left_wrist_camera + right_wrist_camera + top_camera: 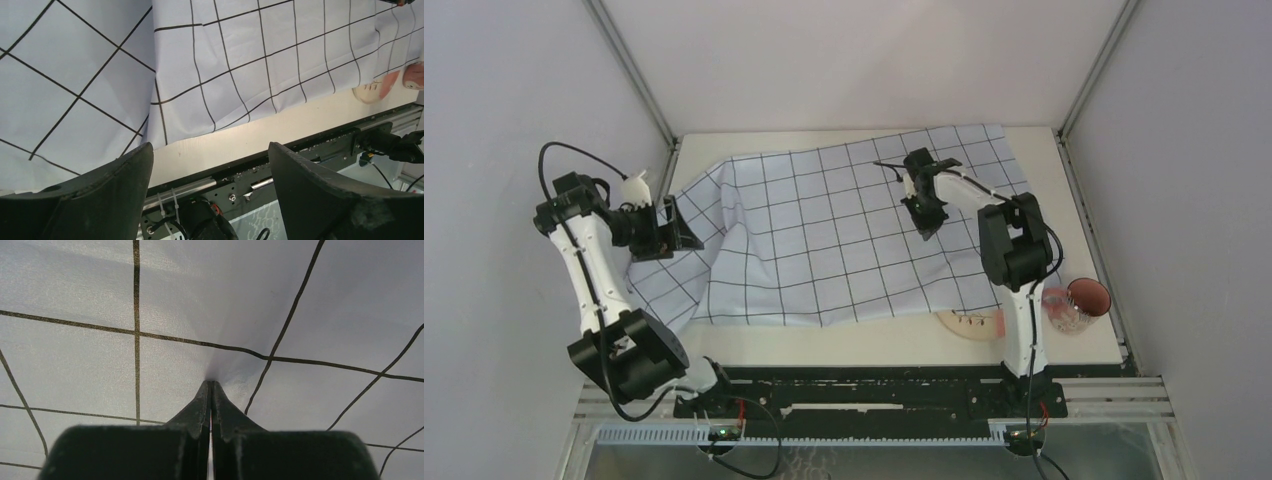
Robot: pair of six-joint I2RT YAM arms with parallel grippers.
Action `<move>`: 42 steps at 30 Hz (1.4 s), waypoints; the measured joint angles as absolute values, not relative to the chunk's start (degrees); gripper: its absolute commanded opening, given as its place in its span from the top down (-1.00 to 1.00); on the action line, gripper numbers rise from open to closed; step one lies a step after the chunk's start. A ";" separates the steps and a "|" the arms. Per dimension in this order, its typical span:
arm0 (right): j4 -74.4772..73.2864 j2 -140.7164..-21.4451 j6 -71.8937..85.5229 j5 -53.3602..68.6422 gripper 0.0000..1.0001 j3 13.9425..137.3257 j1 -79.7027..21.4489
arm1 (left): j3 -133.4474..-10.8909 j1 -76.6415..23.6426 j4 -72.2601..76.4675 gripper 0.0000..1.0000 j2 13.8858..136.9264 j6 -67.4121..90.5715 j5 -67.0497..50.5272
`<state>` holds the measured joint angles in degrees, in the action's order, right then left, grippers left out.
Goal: Set the dinner table for one person
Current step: Flatten out the napkin at the center of the board.
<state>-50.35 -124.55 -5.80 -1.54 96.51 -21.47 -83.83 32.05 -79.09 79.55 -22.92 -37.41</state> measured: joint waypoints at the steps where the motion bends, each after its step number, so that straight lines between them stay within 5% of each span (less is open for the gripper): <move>1: -50.26 -124.40 -5.80 -1.37 1.00 96.27 -21.02 | -83.48 32.05 -78.70 -0.82 79.33 -22.94 -37.06; 32: -42.28 -114.96 -7.20 -14.33 1.00 83.15 -6.76 | -71.53 32.05 -66.85 -0.95 71.20 -22.48 -23.57; 36: -40.82 -110.10 -7.46 -14.72 0.76 80.53 -7.07 | -71.00 32.36 -64.10 -0.97 72.40 -21.32 -20.93; 42: -39.46 -98.89 -8.67 -13.39 0.69 78.30 -12.05 | -71.70 38.15 -61.82 -0.99 83.02 -17.58 -23.05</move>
